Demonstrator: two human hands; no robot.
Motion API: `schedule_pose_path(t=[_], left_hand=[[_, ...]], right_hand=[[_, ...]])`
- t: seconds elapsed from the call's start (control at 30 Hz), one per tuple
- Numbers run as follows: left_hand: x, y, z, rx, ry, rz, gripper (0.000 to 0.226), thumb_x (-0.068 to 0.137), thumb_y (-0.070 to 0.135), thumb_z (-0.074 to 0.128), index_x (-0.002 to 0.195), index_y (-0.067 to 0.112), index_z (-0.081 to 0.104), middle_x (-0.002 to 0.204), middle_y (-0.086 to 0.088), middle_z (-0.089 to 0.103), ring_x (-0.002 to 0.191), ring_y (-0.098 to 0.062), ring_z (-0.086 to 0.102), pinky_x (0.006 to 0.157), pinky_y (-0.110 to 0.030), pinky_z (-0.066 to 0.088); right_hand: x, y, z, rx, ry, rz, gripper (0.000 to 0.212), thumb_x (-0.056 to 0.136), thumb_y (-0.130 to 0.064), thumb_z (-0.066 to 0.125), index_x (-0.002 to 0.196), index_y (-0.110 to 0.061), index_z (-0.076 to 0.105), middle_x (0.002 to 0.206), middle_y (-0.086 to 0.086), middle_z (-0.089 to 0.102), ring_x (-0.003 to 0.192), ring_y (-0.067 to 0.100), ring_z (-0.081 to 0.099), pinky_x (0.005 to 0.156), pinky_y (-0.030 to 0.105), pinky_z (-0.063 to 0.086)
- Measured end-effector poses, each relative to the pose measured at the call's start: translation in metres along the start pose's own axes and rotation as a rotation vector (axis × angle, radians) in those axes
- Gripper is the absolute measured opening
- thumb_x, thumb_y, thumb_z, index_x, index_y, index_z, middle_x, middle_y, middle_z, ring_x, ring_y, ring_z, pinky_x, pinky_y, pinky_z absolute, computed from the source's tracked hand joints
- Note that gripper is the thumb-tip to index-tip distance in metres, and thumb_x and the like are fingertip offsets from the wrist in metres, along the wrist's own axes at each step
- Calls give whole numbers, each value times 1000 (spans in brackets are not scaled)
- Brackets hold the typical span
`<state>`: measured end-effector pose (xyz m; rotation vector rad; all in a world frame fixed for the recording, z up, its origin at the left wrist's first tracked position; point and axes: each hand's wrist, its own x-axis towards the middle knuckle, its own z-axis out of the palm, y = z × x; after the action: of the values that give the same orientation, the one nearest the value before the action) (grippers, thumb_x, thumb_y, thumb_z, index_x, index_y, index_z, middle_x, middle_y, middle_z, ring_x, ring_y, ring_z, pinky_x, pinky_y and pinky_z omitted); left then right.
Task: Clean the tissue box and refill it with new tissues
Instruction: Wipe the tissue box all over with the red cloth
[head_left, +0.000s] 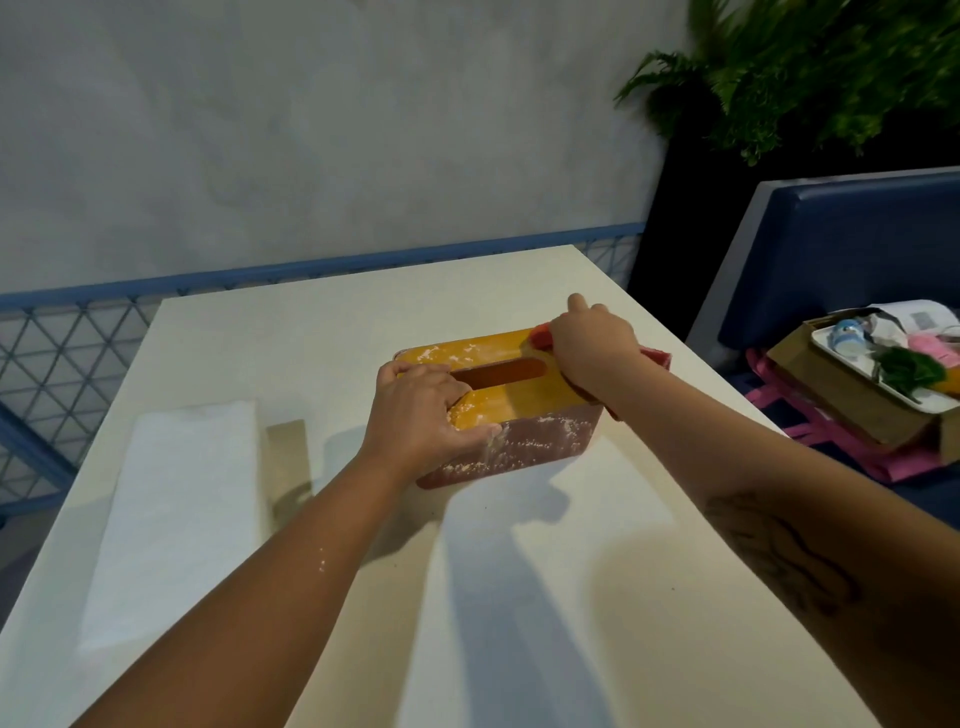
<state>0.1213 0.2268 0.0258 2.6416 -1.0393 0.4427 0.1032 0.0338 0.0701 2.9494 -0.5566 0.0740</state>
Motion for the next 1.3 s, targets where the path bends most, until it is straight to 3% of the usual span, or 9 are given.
schedule_pose_path(t=[0.1, 0.23, 0.43, 0.57, 0.73, 0.9, 1.1, 1.23, 1.3], left_hand=[[0, -1, 1, -13, 7, -4, 79, 61, 77, 29, 105, 25, 69, 112, 10, 68, 121, -8, 50, 96, -31, 13], [0, -1, 3, -27, 35, -11, 76, 62, 76, 34, 100, 22, 71, 105, 9, 70, 116, -10, 54, 94, -30, 15], [0, -2, 3, -8, 14, -15, 71, 62, 77, 33, 94, 26, 70, 96, 10, 68, 104, -11, 55, 94, -30, 17], [0, -1, 4, -26, 29, -14, 76, 60, 76, 33, 98, 23, 71, 102, 10, 70, 113, -9, 54, 95, -31, 16], [-1, 0, 1, -22, 9, -12, 83, 60, 78, 27, 109, 26, 68, 115, 10, 66, 121, -9, 49, 97, -32, 13], [0, 0, 1, -28, -4, -23, 81, 61, 77, 29, 108, 24, 68, 114, 10, 67, 120, -9, 49, 97, -32, 14], [0, -2, 2, -3, -12, -36, 71, 61, 78, 31, 92, 27, 69, 94, 11, 67, 101, -10, 55, 97, -31, 18], [-1, -1, 0, -28, 7, -15, 74, 61, 76, 30, 98, 25, 70, 103, 10, 69, 111, -10, 54, 95, -31, 15], [-1, 0, 0, -23, -6, -9, 78, 61, 77, 29, 104, 25, 69, 111, 11, 68, 118, -9, 51, 95, -32, 14]], right_hand=[[3, -13, -2, 91, 1, 110, 37, 94, -28, 53, 127, -11, 54, 115, 11, 46, 103, 28, 52, 83, 35, 47], [2, -33, -7, 113, 3, 75, 35, 96, -22, 46, 126, -6, 51, 122, 14, 44, 107, 29, 50, 86, 34, 45], [-13, -67, -8, 60, 64, -226, 34, 91, -22, 58, 124, -13, 56, 119, 12, 44, 102, 25, 52, 83, 34, 51], [-15, -32, -10, -69, 80, -424, 38, 92, -25, 55, 130, -19, 51, 126, 8, 44, 111, 26, 49, 82, 37, 50], [-7, 7, -7, -136, 33, -244, 39, 93, -32, 53, 131, -23, 52, 119, 9, 45, 104, 27, 51, 79, 36, 49], [-5, -33, -9, 63, -9, 27, 34, 93, -24, 54, 124, -10, 57, 117, 12, 44, 102, 28, 52, 77, 35, 46], [-8, -70, -7, 122, 73, -225, 32, 92, -26, 58, 122, -15, 59, 120, 11, 45, 100, 25, 55, 83, 33, 52], [-3, -43, -8, 87, 48, -365, 39, 93, -35, 53, 131, -26, 52, 124, 7, 46, 109, 26, 52, 88, 36, 49], [1, -27, -7, 68, 28, -285, 41, 93, -35, 52, 133, -28, 50, 124, 7, 46, 111, 27, 51, 89, 38, 49]])
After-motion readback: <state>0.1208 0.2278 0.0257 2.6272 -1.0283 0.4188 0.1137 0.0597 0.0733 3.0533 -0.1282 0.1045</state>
